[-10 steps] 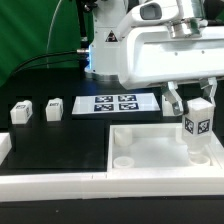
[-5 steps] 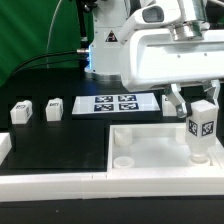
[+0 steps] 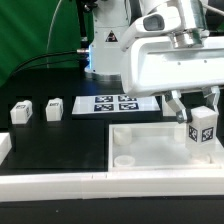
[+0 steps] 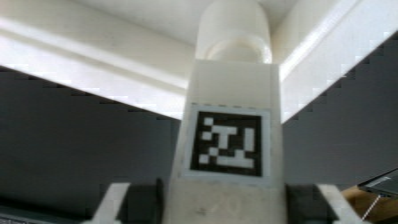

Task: Assemble one leg

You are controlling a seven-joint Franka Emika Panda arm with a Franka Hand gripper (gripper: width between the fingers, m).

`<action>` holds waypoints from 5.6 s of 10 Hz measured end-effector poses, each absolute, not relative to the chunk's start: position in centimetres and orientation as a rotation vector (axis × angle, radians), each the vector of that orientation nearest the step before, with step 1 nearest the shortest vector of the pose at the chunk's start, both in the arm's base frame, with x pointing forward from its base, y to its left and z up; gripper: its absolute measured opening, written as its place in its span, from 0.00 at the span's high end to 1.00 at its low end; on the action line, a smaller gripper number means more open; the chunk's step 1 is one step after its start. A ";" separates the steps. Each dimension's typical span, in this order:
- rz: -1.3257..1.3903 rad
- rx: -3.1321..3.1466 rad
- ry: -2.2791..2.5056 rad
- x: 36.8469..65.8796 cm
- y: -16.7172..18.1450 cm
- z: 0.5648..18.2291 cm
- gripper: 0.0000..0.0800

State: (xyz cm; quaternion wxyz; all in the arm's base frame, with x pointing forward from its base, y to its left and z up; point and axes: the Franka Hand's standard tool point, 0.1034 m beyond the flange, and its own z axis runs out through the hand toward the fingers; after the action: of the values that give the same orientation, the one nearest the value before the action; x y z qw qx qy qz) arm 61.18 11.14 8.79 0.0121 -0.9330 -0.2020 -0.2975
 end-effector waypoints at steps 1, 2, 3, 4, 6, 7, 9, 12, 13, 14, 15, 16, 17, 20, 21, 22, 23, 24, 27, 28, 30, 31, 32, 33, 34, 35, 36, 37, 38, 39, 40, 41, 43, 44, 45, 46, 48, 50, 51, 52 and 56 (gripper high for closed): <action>-0.923 -2.909 -0.630 61.1 11.2 8.6 0.61; -0.920 -2.910 -0.630 61.0 11.2 8.4 0.61; -0.938 -2.905 -0.629 61.0 11.2 8.3 0.61; -0.924 -2.906 -0.631 60.7 11.4 7.9 0.61; -0.897 -2.912 -0.631 60.3 11.3 7.1 0.63; -0.896 -2.912 -0.632 60.3 11.3 7.1 0.63; -0.891 -2.913 -0.635 60.1 11.3 7.3 0.54; -0.892 -2.913 -0.635 60.2 11.3 7.4 0.20; -0.892 -2.913 -0.634 60.2 11.3 7.4 0.20; -0.892 -2.914 -0.634 60.2 11.3 7.4 0.19; -0.892 -2.914 -0.634 60.2 11.3 7.4 0.19; -0.894 -2.913 -0.634 60.2 11.3 7.6 0.19; -0.897 -2.913 -0.636 60.3 11.3 7.9 0.19; -0.843 -2.924 -0.656 59.9 11.4 10.0 0.19; -0.794 -2.928 -0.666 59.8 11.8 9.6 0.19; -0.793 -2.929 -0.665 59.8 11.8 9.5 0.19; -0.693 -2.941 -0.667 59.3 12.2 9.2 0.19; -0.483 -2.965 -0.655 58.7 13.0 9.2 0.19; -0.061 -3.005 -0.656 58.3 12.7 10.2 0.19; 0.062 -3.008 -0.663 58.5 12.6 10.6 0.19; 0.179 -3.006 -0.663 58.7 13.0 10.4 0.19; 0.174 -3.007 -0.662 58.7 13.0 10.4 0.19; 0.174 -3.008 -0.659 58.8 12.8 10.4 0.19; 0.160 -3.015 -0.633 59.2 12.3 10.4 0.19; 0.121 -3.030 -0.586 59.8 11.6 10.6 0.19; 0.070 -3.037 -0.573 60.6 11.4 10.7 0.19; 0.046 -3.040 -0.559 60.9 11.5 10.7 0.19; 0.041 -3.040 -0.558 61.0 11.5 10.5 0.19; 0.042 -3.040 -0.558 60.9 11.5 10.5 0.19; 0.042 -3.040 -0.558 60.9 11.5 10.5 0.19; 0.042 -3.040 -0.558 60.9 11.5 10.5 0.19; 0.044 -3.040 -0.558 60.9 11.5 10.4 0.19; 0.046 -3.039 -0.559 60.8 11.5 9.3 0.19; 0.045 -3.038 -0.561 60.8 11.7 9.1 0.19; 0.044 -3.037 -0.563 60.8 11.8 8.9 0.19; 0.048 -3.037 -0.564 60.7 11.8 8.7 0.19; 0.048 -3.037 -0.565 60.7 11.8 8.7 0.41; 0.048 -3.038 -0.564 60.7 11.7 8.7 0.58; 0.048 -3.038 -0.563 60.8 11.6 8.7 0.63; 0.048 -3.044 -0.532 60.8 11.6 8.7 0.63; 0.057 -3.075 -0.232 60.7 11.7 8.7 0.63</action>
Offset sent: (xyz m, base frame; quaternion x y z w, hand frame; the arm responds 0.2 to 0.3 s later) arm -0.0118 0.0017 -0.0199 -0.0024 -0.0066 0.0122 0.9999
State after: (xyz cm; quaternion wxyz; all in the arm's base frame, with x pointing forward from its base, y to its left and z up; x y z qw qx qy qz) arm 60.75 11.75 8.68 0.0286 -0.9966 -0.0753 0.0183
